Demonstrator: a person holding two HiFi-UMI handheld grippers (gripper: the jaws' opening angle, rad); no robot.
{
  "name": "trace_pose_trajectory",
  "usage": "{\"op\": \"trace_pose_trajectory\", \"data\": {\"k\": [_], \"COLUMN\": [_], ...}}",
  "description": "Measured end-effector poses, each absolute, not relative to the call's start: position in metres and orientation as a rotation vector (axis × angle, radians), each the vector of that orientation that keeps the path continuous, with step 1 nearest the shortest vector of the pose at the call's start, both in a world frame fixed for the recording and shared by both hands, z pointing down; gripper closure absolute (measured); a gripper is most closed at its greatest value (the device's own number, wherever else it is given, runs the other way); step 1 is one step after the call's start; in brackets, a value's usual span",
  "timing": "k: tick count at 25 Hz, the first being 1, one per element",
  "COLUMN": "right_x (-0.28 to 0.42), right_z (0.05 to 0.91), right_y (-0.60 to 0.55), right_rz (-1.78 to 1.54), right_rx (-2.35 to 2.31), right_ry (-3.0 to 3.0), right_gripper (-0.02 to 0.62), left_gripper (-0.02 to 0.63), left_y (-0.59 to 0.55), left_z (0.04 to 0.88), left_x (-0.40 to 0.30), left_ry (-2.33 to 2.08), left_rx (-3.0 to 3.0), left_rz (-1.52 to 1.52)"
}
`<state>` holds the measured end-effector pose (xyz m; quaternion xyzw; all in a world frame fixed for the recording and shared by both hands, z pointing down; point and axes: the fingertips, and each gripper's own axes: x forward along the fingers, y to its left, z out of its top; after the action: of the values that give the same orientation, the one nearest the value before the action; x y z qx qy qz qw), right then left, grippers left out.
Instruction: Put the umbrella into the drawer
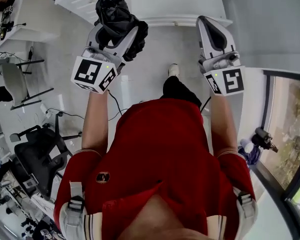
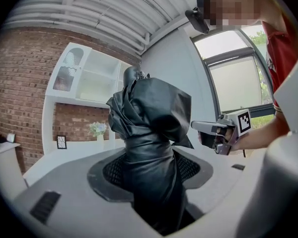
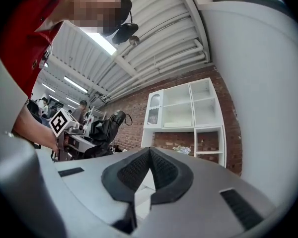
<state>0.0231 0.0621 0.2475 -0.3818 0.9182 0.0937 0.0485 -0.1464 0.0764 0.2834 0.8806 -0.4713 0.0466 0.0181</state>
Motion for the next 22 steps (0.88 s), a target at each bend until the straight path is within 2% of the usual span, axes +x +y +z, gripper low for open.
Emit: {"op": "trace_pose_trajectory", "data": {"k": [11, 22], "right_x": [0.099, 0.091], "right_z": [0.259, 0.277], "right_y": [-0.081, -0.134], "right_rz": [0.200, 0.120], "right_rx": [-1.086, -1.085], "right_ry": [2.842, 2.887], "right_gripper": [0.604, 0.604], "left_gripper": [0.364, 0.364], "left_y": [-0.072, -0.157], "left_z": [0.302, 0.350], "left_x": [-0.093, -0.098], "left_ry": [-1.551, -1.464], "left_rx": [2.647, 2.625], "left_rz": [0.281, 0.470]}}
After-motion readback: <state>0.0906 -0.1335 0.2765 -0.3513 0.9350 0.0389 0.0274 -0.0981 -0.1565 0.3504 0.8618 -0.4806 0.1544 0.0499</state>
